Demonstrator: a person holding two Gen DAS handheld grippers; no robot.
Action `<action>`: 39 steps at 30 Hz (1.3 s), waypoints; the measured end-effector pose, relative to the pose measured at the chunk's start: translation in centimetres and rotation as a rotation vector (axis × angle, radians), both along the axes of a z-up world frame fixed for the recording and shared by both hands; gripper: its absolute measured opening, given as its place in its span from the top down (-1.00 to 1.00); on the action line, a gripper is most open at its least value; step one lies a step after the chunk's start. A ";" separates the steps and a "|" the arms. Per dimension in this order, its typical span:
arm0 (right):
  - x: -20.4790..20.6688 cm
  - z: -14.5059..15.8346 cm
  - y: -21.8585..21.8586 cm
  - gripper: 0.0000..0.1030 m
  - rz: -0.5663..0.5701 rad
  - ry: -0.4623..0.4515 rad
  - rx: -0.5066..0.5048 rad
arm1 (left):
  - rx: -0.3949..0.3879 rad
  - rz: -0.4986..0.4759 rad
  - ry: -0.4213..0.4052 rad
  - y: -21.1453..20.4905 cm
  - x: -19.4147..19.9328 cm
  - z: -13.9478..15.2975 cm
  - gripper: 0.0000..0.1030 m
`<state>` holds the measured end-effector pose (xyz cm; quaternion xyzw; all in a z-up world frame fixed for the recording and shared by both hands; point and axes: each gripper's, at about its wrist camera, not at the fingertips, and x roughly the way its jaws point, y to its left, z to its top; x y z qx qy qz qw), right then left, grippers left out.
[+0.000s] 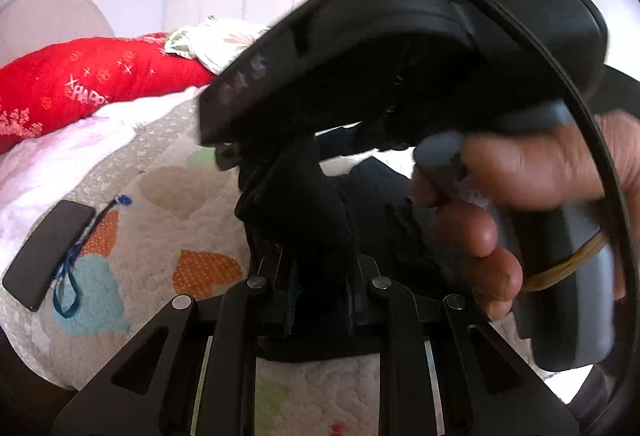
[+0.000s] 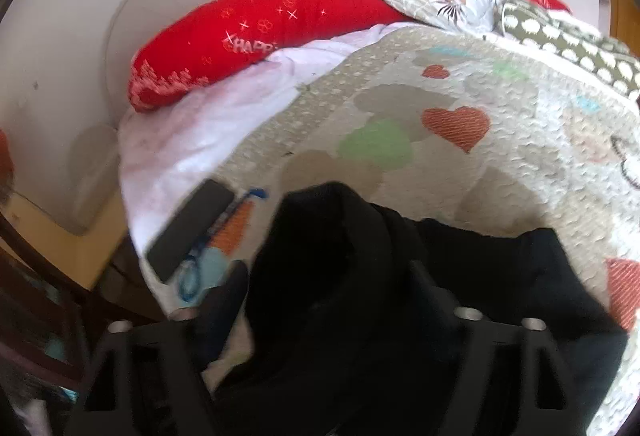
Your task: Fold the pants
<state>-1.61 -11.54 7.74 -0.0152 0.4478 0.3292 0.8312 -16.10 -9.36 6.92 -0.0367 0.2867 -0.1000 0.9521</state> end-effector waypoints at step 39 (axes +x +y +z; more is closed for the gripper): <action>-6.3 -3.4 -21.8 0.71 -0.430 -0.071 0.226 | -0.088 -0.235 0.127 -1.5 2.1 -0.1 -0.09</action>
